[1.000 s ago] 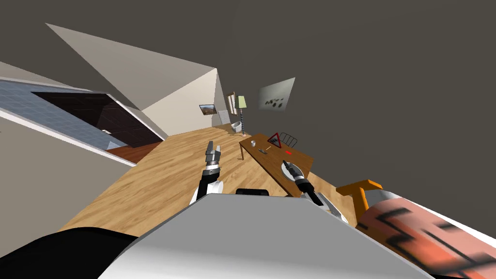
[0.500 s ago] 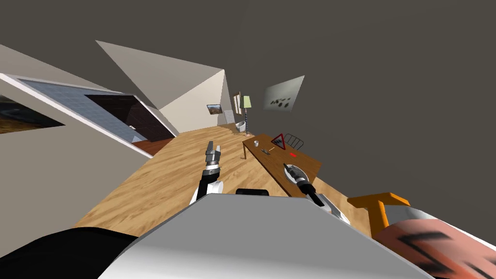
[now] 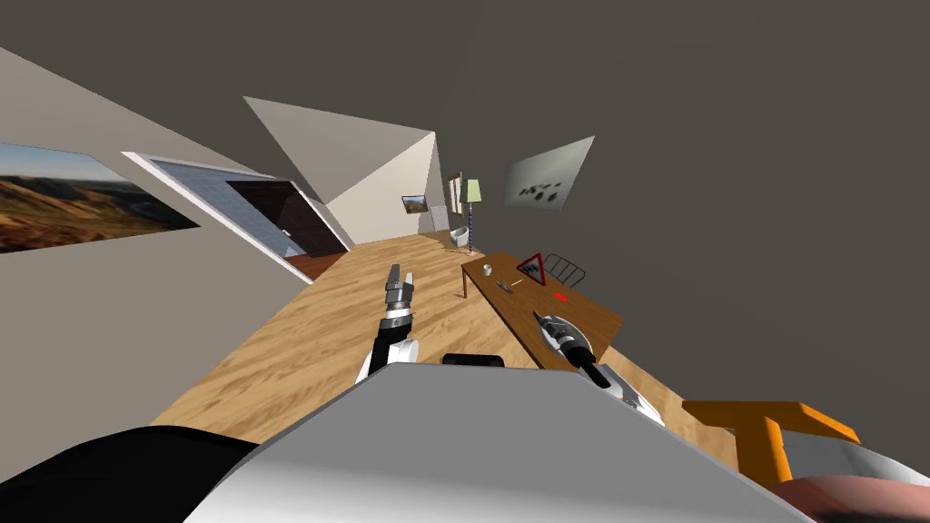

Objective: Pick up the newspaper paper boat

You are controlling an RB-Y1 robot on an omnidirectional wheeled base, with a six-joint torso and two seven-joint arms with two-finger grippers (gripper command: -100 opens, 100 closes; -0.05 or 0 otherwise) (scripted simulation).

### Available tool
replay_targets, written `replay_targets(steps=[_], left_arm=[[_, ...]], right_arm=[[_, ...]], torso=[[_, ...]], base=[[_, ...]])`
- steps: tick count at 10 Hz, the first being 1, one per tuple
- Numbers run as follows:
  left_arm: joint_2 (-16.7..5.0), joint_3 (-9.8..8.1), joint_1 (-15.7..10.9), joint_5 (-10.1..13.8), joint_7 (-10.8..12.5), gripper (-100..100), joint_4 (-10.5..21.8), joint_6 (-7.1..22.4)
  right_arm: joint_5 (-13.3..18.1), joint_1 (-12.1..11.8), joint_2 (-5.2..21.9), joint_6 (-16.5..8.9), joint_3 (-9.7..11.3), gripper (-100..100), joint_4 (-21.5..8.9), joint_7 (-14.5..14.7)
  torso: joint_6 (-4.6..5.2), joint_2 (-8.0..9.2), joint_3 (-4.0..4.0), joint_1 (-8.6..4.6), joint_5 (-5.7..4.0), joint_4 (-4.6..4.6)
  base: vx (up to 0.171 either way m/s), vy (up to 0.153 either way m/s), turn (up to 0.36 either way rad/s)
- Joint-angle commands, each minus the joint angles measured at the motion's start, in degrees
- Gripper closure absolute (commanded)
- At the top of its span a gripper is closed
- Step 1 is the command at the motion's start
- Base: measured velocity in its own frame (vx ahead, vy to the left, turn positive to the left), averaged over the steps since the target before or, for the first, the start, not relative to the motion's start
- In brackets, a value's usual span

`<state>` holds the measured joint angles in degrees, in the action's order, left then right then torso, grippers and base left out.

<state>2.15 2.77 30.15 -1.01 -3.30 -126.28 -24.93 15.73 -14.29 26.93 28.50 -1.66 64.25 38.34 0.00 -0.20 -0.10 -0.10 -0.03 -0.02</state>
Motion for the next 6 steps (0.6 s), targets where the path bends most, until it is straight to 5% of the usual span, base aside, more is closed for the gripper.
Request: replay_targets(steps=[1,6], left_arm=[[0.00,0.00,0.00,0.00,0.00,0,0.00,0.00],[0.00,0.00,0.01,0.00,0.00,0,0.00,0.00]], right_arm=[[0.68,0.76,0.21,0.35,0.01,-100,-2.80,1.30],[4.63,3.95,1.95,0.76,0.42,-100,-11.30,7.04]], torso=[[0.00,0.00,0.00,0.00,0.00,0.00],[0.00,-0.12,-0.07,0.00,0.00,-0.02]], base=[[0.012,-0.018,0.094],[0.027,-0.017,0.185]])
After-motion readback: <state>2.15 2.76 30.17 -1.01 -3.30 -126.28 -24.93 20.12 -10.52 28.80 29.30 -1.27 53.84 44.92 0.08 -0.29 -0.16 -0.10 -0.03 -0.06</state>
